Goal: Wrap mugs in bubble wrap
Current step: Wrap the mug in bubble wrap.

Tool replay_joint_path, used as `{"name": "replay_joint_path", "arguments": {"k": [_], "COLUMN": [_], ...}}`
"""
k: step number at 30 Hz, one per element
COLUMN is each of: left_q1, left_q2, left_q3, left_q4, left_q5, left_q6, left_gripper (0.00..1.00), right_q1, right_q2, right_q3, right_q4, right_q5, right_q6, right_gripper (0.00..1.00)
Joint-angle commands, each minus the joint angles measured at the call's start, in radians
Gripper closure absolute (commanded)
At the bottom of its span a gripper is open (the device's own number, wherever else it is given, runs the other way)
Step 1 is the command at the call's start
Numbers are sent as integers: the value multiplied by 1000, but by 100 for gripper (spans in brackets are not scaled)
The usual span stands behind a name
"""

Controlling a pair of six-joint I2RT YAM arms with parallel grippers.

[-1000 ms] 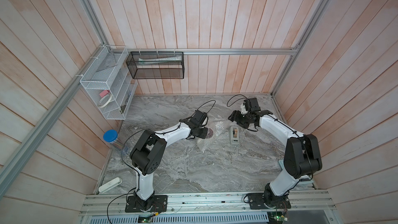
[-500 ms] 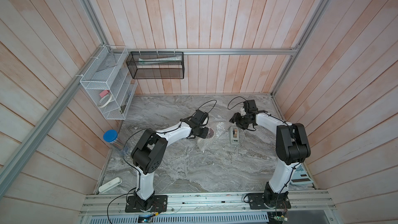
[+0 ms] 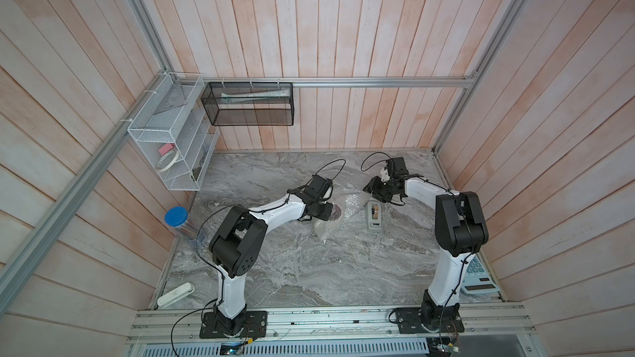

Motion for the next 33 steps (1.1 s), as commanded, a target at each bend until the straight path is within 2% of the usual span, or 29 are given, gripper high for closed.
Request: {"name": "replay_joint_path", "arguments": {"k": [1,5,10,18,26,33], "left_q1": [-12,-12,-12,-9,0,11], "left_q2": [49,47,45,26,10,-8], "left_q3": [-17,-19,-23,-52,-77,-106], "left_q4": [-36,-36,-35,-11,17,49], "left_q5": [6,7,6,-2,3,14], "left_q6": [9,9,11,20,18,9], "left_gripper": [58,58,58,58,58,58], "right_q1": [-2,1,2,60,206,316], "right_q2": [16,19,5,-132,-258,-289], "right_q3": [25,26,22,-50,-156,-273], "right_q4": [11,9,22,149,244,328], "right_q5": [-24,-34,-62,-139,-207,-213], "right_q6": [18,23,22,42,83,172], "right_gripper": [51,66,99,100,100,100]}}
